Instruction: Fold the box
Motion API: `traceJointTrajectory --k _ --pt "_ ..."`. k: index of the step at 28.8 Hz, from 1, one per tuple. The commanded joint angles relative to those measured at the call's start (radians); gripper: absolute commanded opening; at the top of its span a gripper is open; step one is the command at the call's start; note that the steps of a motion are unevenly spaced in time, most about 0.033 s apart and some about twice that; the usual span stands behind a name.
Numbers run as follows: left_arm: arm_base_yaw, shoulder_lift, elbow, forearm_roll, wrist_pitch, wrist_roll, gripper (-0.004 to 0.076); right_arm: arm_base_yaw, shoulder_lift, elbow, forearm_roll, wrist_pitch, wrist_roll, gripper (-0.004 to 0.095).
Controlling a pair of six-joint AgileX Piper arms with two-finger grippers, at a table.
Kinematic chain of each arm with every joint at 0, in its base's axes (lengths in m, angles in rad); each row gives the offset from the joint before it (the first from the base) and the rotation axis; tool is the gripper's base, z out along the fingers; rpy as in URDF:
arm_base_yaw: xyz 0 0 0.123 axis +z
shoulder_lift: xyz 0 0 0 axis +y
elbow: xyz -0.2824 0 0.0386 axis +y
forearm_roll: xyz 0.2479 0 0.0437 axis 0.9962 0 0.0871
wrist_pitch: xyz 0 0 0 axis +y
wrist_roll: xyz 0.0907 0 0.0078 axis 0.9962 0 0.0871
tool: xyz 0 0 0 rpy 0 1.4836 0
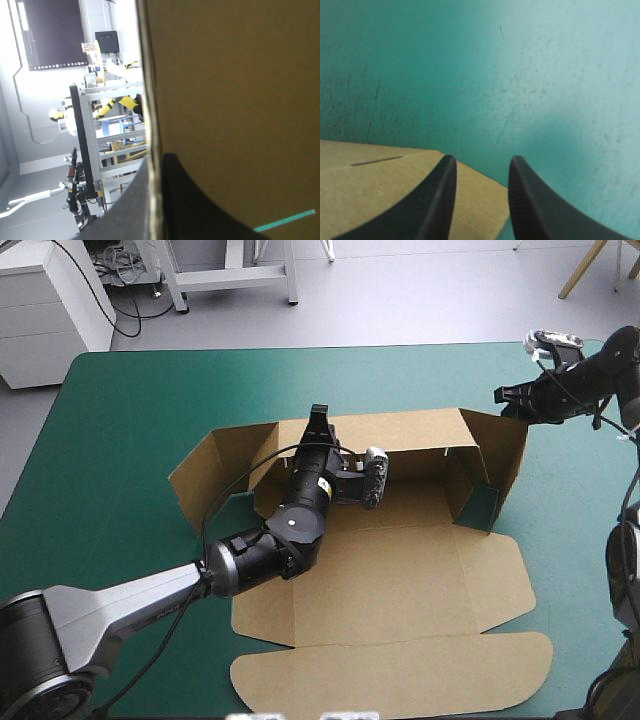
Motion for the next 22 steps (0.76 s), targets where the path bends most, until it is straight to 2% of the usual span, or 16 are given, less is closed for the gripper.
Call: traceJointTrajectory --k 1,7,10,18,22 --pt "-0.007 -0.043 -0.022 0.046 -0.006 -0.011 -0.0010 -0.004 -0.108 0.039 0.026 -0.019 -0.031 0.0319" --pt "-0.007 -0.043 -0.022 0.054 -0.011 -0.011 -0.0010 -0.004 -0.181 0.106 0.033 -0.019 -0.045 0.0319" --pt "-0.007 -0.043 -0.022 0.054 -0.011 -0.011 -0.0010 -0.004 -0.227 0.179 0.090 -0.024 -0.093 0.0319" --pt "-0.007 -0.043 -0.022 0.054 -0.013 -0.024 -0.0010 -0.004 -0.342 0.400 0.156 -0.138 -0.186 0.0319" --pt "-0.007 -0.043 -0.022 0.054 -0.013 -0.025 -0.0010 -0.004 -0.393 0.514 0.232 -0.196 -0.285 0.0319"
